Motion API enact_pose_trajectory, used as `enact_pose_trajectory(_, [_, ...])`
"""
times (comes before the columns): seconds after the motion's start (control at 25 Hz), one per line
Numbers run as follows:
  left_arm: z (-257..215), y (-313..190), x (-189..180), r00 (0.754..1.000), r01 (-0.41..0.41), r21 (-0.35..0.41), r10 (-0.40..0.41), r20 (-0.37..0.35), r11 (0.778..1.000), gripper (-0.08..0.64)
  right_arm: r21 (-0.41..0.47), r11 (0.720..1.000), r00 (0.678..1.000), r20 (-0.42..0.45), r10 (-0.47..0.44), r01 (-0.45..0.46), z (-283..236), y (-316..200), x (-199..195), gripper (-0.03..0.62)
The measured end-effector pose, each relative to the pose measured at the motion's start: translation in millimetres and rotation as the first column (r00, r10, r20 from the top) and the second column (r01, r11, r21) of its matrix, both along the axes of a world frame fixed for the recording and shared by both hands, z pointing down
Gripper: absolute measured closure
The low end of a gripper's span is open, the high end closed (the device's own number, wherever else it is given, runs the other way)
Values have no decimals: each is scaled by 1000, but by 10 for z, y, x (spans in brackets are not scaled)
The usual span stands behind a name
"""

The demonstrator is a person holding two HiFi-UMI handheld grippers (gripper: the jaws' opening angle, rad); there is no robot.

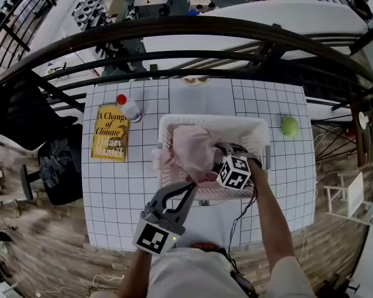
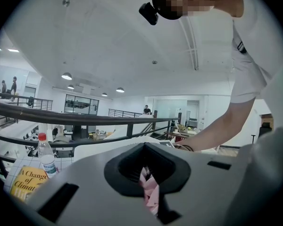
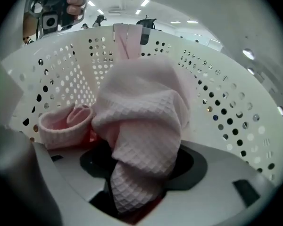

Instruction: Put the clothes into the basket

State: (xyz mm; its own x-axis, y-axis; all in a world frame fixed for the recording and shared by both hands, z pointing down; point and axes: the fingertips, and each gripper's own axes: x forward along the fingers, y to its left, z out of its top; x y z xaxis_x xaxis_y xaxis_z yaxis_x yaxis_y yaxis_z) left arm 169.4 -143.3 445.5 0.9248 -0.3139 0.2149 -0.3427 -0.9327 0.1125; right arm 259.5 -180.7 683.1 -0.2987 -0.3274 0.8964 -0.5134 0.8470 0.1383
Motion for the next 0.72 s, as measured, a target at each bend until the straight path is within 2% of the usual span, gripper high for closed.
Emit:
enact_pose_trajectory(0.44, [-12, 38, 14, 1000, -12, 5, 12, 1, 1000, 560, -19, 1000, 999, -34, 19, -20, 172, 7, 40, 218])
enact_pose_trajectory(0.72, [-38, 50, 2, 1000, -2, -2, 2, -11, 1000, 560, 7, 1000, 998, -57, 25, -25, 93, 4, 87, 186])
